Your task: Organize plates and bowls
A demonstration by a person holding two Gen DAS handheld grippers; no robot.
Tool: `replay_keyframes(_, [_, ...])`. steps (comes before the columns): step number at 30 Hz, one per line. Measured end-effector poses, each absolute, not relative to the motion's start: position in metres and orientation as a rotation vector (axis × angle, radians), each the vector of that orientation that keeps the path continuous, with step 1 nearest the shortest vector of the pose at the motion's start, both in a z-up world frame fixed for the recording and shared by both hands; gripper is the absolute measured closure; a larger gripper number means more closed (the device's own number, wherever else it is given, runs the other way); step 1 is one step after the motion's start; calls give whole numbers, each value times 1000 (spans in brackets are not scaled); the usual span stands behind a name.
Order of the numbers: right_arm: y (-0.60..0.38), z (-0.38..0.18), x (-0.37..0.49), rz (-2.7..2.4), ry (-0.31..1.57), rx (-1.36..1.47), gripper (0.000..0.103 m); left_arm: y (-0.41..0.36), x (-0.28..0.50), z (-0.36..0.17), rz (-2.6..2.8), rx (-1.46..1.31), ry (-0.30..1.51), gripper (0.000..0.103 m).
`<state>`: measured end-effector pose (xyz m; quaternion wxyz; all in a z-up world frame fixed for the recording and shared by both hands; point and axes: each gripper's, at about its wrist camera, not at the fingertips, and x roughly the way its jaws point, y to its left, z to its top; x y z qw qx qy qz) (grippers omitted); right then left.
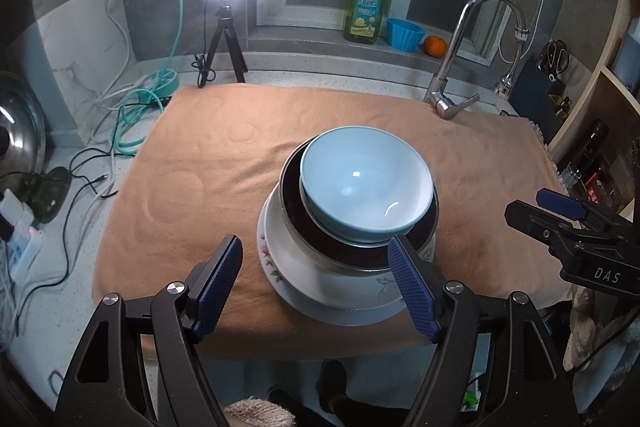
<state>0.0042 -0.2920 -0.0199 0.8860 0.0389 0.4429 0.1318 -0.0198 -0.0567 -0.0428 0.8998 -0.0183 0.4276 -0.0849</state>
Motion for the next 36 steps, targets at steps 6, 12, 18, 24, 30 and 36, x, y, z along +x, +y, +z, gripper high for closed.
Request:
replay_keyframes(6, [-292,-20,5,276,922,80,13,-60,-18,-40,-177,-40,877,28])
replay_keyframes(12, [-296,-20,10,272,921,87,13,-63,-16,-39,-181,-38,873,28])
replay_keyframes(18, [-295,-18,14,266,916,96,13,-64,-15,-37,-175,-35,871,28])
replay_keyframes(24, [-294,-18,13,266,916,98,13,-63,-14,-37,-178,-39,871,28])
replay_keyframes(30, [-293,-19,14,265,920,103,13,-63,-13,-36,-182,-38,872,28])
replay_keyframes(36, [-293,-20,14,266,920,102,13,-63,-13,-36,-181,-38,871,28])
